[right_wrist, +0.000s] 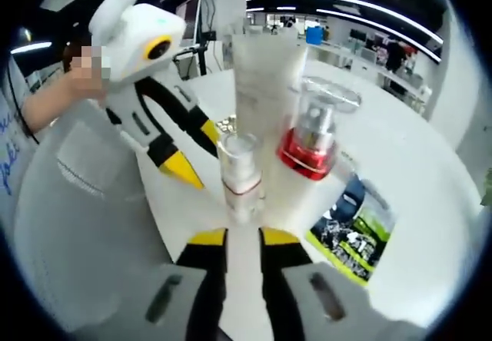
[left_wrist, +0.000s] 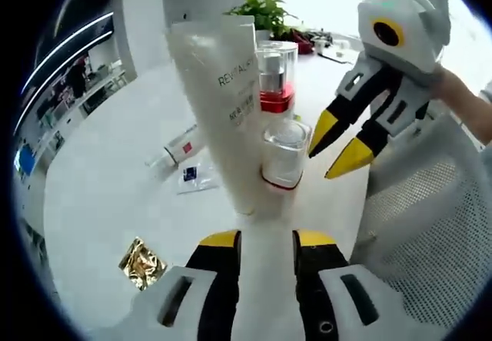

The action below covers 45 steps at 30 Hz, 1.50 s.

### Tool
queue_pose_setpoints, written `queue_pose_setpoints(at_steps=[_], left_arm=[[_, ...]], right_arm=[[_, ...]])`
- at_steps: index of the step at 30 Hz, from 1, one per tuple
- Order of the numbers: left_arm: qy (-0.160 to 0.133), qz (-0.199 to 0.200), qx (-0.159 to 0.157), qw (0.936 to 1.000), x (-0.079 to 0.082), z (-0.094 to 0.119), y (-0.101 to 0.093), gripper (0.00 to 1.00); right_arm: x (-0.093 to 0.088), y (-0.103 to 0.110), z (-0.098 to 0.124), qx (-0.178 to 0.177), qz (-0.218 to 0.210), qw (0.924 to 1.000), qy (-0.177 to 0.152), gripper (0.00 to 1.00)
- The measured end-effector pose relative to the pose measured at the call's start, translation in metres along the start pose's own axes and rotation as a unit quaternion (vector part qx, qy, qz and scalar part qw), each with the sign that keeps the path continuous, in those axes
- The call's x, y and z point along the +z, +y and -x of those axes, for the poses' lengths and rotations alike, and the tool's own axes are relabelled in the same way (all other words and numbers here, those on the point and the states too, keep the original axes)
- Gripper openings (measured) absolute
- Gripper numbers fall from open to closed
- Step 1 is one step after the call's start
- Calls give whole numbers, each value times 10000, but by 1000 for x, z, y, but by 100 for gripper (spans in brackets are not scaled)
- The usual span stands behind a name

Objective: Arrange the skincare products in the storage area until every visible bottle or jar stands upright without overlapping.

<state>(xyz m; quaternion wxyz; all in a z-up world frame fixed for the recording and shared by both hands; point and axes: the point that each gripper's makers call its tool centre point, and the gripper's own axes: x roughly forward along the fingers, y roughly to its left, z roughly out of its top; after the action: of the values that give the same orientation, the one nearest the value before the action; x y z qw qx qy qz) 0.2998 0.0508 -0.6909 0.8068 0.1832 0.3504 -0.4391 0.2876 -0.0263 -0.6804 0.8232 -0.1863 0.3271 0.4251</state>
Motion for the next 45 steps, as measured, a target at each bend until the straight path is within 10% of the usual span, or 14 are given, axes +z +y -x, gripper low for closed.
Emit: queue_pose_setpoints(at_steps=[45], left_arm=[[-223, 165, 853, 9960, -15, 65, 32, 81]], right_arm=[[8, -40, 50, -947, -225, 9946, -374, 71]])
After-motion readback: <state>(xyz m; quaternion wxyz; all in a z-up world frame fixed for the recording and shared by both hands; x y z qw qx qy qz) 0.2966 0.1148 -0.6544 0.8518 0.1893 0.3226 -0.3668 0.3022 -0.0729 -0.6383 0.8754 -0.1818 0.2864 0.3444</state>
